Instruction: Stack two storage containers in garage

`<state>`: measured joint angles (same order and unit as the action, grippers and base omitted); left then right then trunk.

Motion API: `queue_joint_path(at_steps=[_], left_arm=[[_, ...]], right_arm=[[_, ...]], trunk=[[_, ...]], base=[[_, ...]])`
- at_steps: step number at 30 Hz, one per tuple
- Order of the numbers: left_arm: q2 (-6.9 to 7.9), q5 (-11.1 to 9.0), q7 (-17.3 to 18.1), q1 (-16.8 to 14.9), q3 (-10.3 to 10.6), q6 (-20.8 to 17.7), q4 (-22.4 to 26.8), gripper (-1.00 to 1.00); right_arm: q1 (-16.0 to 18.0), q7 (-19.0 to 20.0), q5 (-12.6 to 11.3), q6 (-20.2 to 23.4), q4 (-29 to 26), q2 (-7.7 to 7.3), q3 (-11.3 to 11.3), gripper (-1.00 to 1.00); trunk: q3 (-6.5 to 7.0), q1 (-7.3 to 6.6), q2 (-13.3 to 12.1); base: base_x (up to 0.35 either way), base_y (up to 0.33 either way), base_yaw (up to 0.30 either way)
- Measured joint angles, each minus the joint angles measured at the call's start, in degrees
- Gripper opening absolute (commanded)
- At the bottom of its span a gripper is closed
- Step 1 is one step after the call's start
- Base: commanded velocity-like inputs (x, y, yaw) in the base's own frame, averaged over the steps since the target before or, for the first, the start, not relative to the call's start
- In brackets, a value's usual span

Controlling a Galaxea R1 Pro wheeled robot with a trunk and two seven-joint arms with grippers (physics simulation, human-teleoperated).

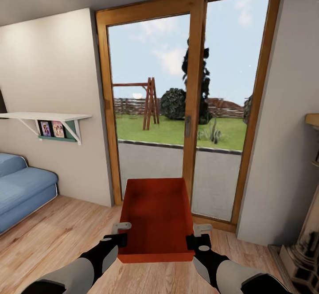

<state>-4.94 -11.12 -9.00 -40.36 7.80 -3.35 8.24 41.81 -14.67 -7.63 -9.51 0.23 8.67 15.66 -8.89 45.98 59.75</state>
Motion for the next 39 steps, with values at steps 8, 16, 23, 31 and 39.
queue_joint_path(at_steps=[8, 16, 23, 31, 39], left_arm=[[0.01, -0.1, 0.0, 0.0, 0.1, 0.0, 0.0, -1.0], [0.01, -0.1, 0.0, 0.0, 0.1, 0.0, 0.1, -1.0], [0.01, -0.1, 0.0, 0.0, 0.1, 0.0, 0.1, -1.0], [0.01, -0.1, 0.0, 0.0, 0.1, 0.0, 0.1, -1.0], [0.02, -0.1, 0.0, 0.0, 0.1, 0.0, 0.1, -1.0]], right_arm=[[0.0, 0.0, 0.1, 0.1, 0.0, 0.0, 0.0, -1.0], [0.0, 0.0, 0.1, 0.0, 0.0, 0.0, -0.1, -1.0], [0.0, 0.0, 0.1, 0.0, 0.0, 0.0, -0.1, -1.0], [0.0, 0.0, 0.1, 0.0, 0.0, 0.0, -0.1, -1.0], [0.0, 0.0, 0.0, 0.0, 0.0, 0.02, 0.0, -1.0]], trunk=[[0.01, 0.0, 0.0], [0.01, 0.0, 0.0], [0.01, 0.0, 0.0], [0.01, 0.0, 0.0], [0.29, 0.0, 0.0]], base=[[0.0, 0.0, 0.0], [0.0, 0.0, 0.0], [0.0, 0.0, 0.0], [0.0, 0.0, 0.008], [0.0, 0.0, 0.251]])
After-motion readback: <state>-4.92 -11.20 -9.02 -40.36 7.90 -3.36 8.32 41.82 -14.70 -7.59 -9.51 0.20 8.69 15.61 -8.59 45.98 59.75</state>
